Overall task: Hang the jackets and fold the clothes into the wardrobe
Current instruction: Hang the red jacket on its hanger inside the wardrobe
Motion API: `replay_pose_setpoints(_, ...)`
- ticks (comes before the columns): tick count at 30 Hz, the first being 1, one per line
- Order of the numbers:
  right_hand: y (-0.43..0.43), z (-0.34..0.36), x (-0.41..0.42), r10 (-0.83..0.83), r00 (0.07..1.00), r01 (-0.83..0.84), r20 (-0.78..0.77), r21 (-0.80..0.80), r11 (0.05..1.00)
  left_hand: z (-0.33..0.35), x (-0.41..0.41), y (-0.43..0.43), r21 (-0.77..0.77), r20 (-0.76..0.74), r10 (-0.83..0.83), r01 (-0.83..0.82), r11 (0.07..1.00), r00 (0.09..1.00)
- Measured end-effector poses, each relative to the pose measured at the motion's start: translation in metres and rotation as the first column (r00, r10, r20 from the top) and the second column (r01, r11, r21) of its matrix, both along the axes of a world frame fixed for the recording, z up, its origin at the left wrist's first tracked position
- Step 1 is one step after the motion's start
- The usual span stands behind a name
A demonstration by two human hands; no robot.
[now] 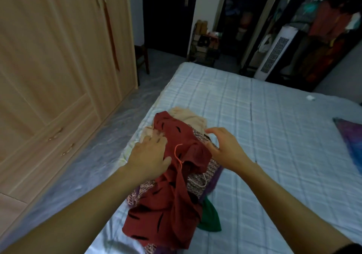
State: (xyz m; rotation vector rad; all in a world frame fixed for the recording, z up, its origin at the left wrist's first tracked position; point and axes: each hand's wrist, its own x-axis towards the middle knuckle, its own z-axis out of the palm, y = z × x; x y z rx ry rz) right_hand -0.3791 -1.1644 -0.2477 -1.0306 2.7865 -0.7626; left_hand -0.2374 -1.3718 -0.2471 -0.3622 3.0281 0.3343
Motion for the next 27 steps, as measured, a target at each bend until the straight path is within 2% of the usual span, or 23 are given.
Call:
replay_pose_setpoints(6,-0.005,-0.034,-0.016,0.003,0.998,-0.009,0.063,0.089,0.996,-0.032,-0.006,-0.002,0.011,0.034,-0.004,0.003,1.000,0.999)
replay_pose_setpoints(11,-0.011,-0.075,-0.043,0.096,0.988,-0.112,0.121,0.134,0.985,-0.065,-0.019,0.002,0.097,0.069,0.063,-0.069,0.993,0.996)
replay_pose_setpoints(15,-0.014,-0.108,-0.067,0.170,0.978,-0.184,0.124,0.121,0.975,-0.095,-0.026,0.019,0.210,0.123,0.135,-0.159,0.965,0.983)
replay_pose_setpoints(21,-0.024,-0.150,-0.103,0.230,0.957,-0.249,0.176,0.097,0.964,-0.137,-0.037,0.041,0.278,0.170,0.226,-0.267,0.923,0.959)
replay_pose_setpoints(27,-0.040,-0.197,-0.118,0.393,0.886,-0.449,0.246,0.245,0.859,-0.184,-0.044,0.056,0.421,0.249,0.306,-0.387,0.820,0.919)
